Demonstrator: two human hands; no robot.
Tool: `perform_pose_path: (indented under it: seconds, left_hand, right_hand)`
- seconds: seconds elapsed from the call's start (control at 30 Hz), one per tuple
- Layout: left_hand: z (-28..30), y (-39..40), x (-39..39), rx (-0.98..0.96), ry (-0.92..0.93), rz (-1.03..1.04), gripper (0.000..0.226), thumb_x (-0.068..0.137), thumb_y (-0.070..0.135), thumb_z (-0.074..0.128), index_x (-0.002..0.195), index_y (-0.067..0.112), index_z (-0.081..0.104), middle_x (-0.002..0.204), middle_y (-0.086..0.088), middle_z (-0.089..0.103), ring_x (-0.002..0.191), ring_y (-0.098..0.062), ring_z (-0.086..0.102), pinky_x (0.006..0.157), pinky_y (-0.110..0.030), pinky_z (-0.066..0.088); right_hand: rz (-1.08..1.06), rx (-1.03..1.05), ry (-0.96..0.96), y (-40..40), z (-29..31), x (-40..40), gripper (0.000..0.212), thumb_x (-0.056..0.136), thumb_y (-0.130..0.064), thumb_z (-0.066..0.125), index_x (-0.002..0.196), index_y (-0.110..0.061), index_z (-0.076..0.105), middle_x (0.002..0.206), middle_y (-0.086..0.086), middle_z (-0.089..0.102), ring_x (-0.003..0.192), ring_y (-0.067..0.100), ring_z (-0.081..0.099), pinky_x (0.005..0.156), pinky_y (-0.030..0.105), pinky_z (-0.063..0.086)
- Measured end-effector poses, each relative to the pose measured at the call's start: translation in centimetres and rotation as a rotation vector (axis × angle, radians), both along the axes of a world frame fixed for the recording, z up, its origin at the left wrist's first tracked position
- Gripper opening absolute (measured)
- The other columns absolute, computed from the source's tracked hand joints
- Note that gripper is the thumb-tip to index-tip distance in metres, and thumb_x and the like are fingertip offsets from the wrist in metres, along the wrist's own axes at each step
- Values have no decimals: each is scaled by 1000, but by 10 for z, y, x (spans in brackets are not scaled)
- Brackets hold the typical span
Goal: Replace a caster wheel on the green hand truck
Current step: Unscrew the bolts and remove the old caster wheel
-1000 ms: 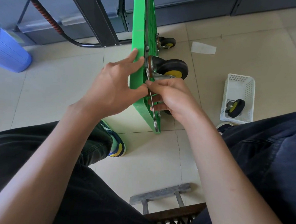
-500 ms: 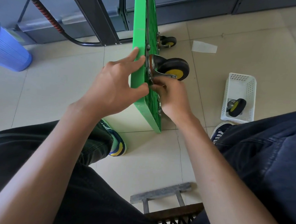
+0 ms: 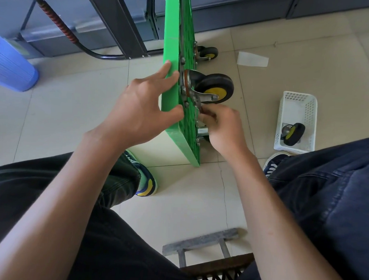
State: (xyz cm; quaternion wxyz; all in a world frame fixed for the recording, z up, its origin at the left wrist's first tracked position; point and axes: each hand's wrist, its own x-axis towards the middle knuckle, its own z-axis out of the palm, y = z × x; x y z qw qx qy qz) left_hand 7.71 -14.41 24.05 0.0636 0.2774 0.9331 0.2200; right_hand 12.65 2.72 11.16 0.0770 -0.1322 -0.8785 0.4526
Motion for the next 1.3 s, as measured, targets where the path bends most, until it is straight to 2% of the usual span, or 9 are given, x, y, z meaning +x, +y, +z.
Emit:
perform_pose_path:
  seconds: [0.07,0.17,0.3,0.47,0.63,0.8,0.97,1.13,1.3]
  left_hand:
    - [0,0,-1,-4,5,-9,65,89,30,69,150,22,47,163,7,29,120,-28,60,101,-40,50]
    - [0,0,-1,-13,13,-5,66,89,31,68,151,22,47,163,7,29,120,-29,61,102,-40,49]
    - [-1,-1,-1,-6,18,-17,67,89,31,69,151,21,47,163,5,31,126,-29,57,105,-45,49]
    - [-2,-2,-2,-2,9,-28,67,89,33,69,151,20,47,163,4,31,125,-30,58,104,-45,49]
    - [-2,-2,-3,-11,18,-36,69,87,37,66,151,20,47,163,4,31,124,-30,59,103,-47,50]
    - [-2,-1,-3,-6,7,-30,75,81,45,58,151,21,47,163,4,31,126,-29,58,102,-48,51]
    - [-3,-1,-4,13,4,-30,81,77,56,52,150,21,48,162,4,32,127,-27,58,102,-47,51]
    - [-6,-2,-6,30,23,-37,80,75,54,49,148,20,51,161,0,35,135,-22,52,102,-46,51]
    - [-7,-2,-6,36,17,-41,75,79,47,54,149,19,50,161,0,34,137,-20,50,103,-46,50]
  right_hand:
    - [0,-110,-72,3,4,4,14,97,-24,67,98,-19,80,87,-3,77,81,19,70,74,45,57]
    - [28,-391,-186,4,23,5,16,98,-21,68,107,-13,79,94,0,78,86,18,73,80,46,62]
    - [80,-735,-260,2,45,6,17,99,-16,67,109,-5,75,98,14,77,78,23,74,73,41,64]
    - [64,-946,-318,2,55,5,17,98,-16,67,105,-2,74,86,10,74,67,20,71,59,31,59]
    - [46,-996,-340,1,60,4,23,98,-19,68,107,1,73,78,6,73,61,16,68,54,25,55]
    - [35,-1025,-342,-1,66,2,28,98,-19,68,111,5,72,82,10,73,59,16,67,51,24,53]
    - [16,-1044,-336,-4,72,-1,31,96,-17,70,112,10,70,82,13,71,57,17,66,52,27,55]
    - [3,-1068,-328,-10,82,-4,15,95,-15,72,95,0,70,71,8,71,57,18,66,52,26,54]
    - [-10,-1070,-338,-12,86,-6,13,94,-14,73,91,-2,70,65,4,71,53,16,66,49,24,53]
